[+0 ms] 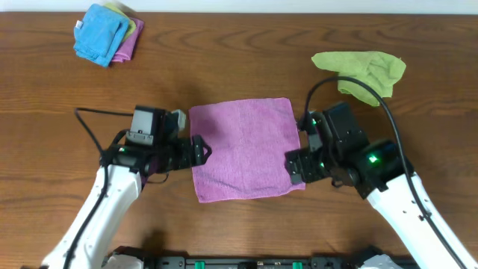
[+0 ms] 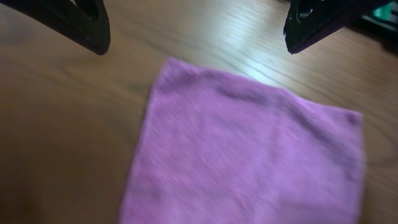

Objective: Fold the cloth
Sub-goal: 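Move both grippers down to the cloth's bottom corners and grasp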

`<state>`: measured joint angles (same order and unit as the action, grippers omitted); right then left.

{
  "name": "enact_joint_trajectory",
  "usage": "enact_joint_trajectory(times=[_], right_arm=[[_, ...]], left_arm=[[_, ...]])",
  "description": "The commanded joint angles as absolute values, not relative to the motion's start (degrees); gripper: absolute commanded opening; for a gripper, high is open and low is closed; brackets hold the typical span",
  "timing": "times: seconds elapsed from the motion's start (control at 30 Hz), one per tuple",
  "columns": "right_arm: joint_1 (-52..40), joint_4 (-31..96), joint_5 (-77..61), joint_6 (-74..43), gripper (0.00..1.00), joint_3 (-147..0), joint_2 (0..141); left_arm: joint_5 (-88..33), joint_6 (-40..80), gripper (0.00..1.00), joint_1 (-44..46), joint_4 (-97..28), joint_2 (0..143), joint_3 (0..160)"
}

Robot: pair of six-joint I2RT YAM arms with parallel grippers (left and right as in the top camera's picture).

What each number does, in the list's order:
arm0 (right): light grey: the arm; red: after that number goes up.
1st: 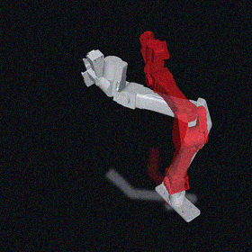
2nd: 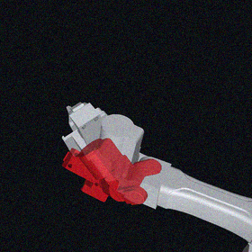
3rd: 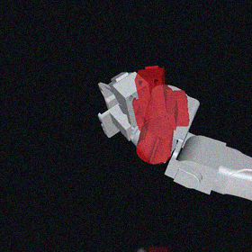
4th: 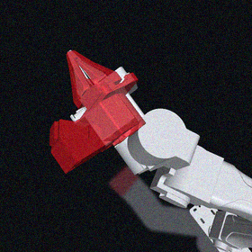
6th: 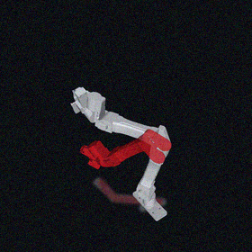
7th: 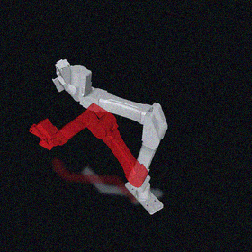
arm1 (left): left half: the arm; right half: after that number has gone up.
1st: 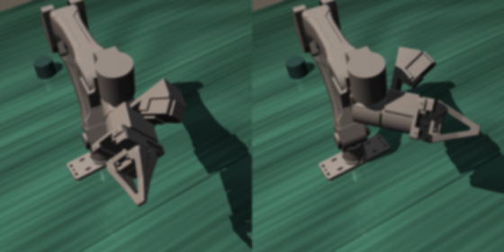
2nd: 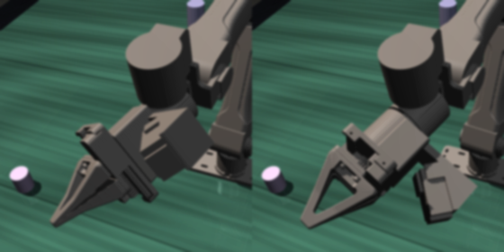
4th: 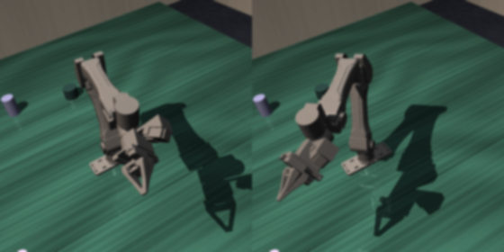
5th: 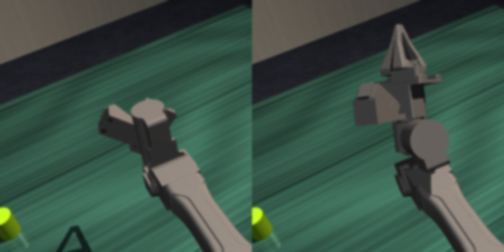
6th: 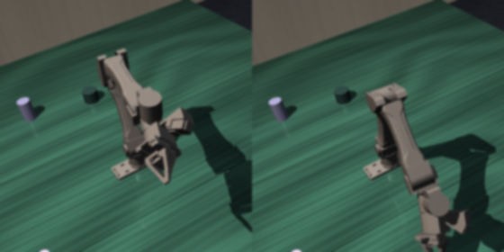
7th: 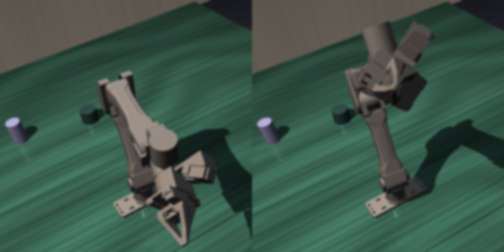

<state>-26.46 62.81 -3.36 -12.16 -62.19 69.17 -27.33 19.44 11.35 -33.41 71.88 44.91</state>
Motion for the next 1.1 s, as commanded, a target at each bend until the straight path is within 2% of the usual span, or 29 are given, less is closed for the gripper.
enact_joint_trajectory(times=[0.0,0.1,0.2,0.37,0.43,0.47,0.5,0.77,0.93,1.07], right_arm=[[-26.15,65.21,3.51,-14.83,0.88,-62.94,67.00],[-26.00,66.37,4.49,-16.53,0.86,-62.50,64.05],[-24.08,64.25,2.92,-18.13,0.89,-57.10,59.27],[-18.72,54.63,-9.78,-21.19,0.85,-44.45,56.58],[-16.62,51.24,-13.28,-21.21,0.82,-40.73,57.01],[-15.81,50.13,-14.41,-21.21,0.72,-39.48,57.36],[-14.87,49.30,-15.66,-21.19,0.68,-38.26,57.74],[-10.57,42.61,-25.04,-20.95,0.64,-31.57,62.67],[-10.57,39.22,-25.98,-20.97,0.59,-30.68,67.57],[-10.57,36.91,-25.98,-20.97,0.59,-30.68,69.71]], left_arm=[[-20.99,18.11,0.91,11.25,-36.58,65.25,45.08],[-20.12,17.98,0.93,11.25,-41.41,58.89,44.95],[-20.29,19.07,0.95,11.25,-43.92,54.70,41.98],[-29.39,24.58,0.95,11.16,-37.45,53.76,32.69],[-31.18,26.15,0.95,11.11,-34.76,53.76,29.93],[-31.20,26.33,0.95,11.03,-34.48,53.76,29.26],[-31.64,26.85,0.95,10.74,-34.41,53.76,28.58],[-42.98,27.22,0.95,5.58,-31.73,53.76,21.61],[-43.13,29.06,0.95,5.48,-30.13,53.76,18.59],[-43.09,31.24,0.93,5.48,-27.35,53.78,16.62]])
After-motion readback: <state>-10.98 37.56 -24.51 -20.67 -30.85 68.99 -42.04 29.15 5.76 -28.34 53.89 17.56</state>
